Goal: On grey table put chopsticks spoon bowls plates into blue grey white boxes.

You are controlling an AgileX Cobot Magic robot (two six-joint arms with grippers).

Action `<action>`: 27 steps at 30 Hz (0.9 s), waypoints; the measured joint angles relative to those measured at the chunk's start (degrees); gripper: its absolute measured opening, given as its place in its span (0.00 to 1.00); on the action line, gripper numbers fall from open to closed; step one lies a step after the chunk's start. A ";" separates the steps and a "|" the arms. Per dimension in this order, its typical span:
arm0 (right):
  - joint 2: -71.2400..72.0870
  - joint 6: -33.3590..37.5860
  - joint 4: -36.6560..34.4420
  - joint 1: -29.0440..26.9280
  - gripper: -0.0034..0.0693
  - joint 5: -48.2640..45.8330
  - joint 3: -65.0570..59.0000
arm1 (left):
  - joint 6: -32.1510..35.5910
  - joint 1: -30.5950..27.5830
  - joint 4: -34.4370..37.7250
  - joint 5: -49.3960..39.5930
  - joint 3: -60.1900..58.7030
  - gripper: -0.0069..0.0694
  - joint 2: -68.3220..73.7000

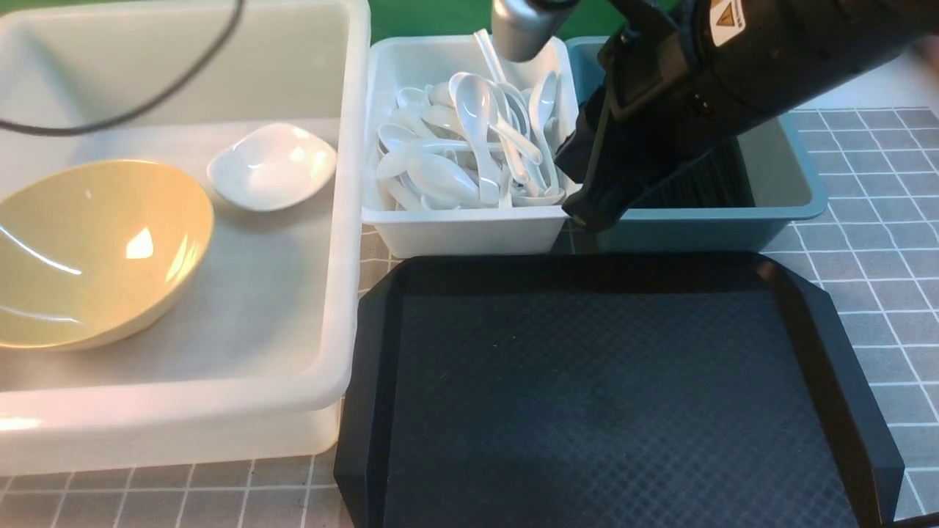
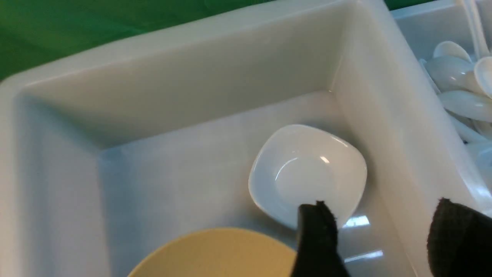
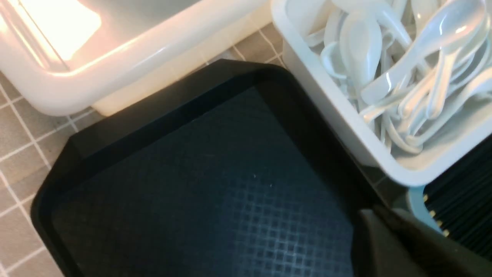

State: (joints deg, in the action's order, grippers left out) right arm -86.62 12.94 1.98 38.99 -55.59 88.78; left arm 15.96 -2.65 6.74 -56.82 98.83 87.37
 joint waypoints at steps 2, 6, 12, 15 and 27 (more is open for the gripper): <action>0.51 -0.31 0.00 0.00 0.11 -0.11 0.00 | -0.44 0.00 -1.15 -1.20 -2.29 0.30 -3.41; 4.18 -0.76 0.00 0.00 0.11 -0.33 0.00 | -3.65 0.00 -3.23 -0.76 -18.03 0.09 -17.18; 11.01 0.90 -3.26 0.00 0.11 5.27 -3.40 | -7.93 0.00 -3.41 11.71 -44.35 0.08 -38.34; 16.23 5.23 -8.51 0.00 0.11 12.81 -10.60 | -9.55 0.00 -3.54 17.85 -55.57 0.08 -50.14; 35.41 20.11 -25.29 0.00 0.13 42.48 -39.76 | -11.60 0.00 -6.34 19.76 -75.86 0.08 -85.25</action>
State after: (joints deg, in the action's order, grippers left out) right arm -51.20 33.05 -23.31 38.99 -13.11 49.02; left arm 4.36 -2.65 0.40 -37.07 22.97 2.13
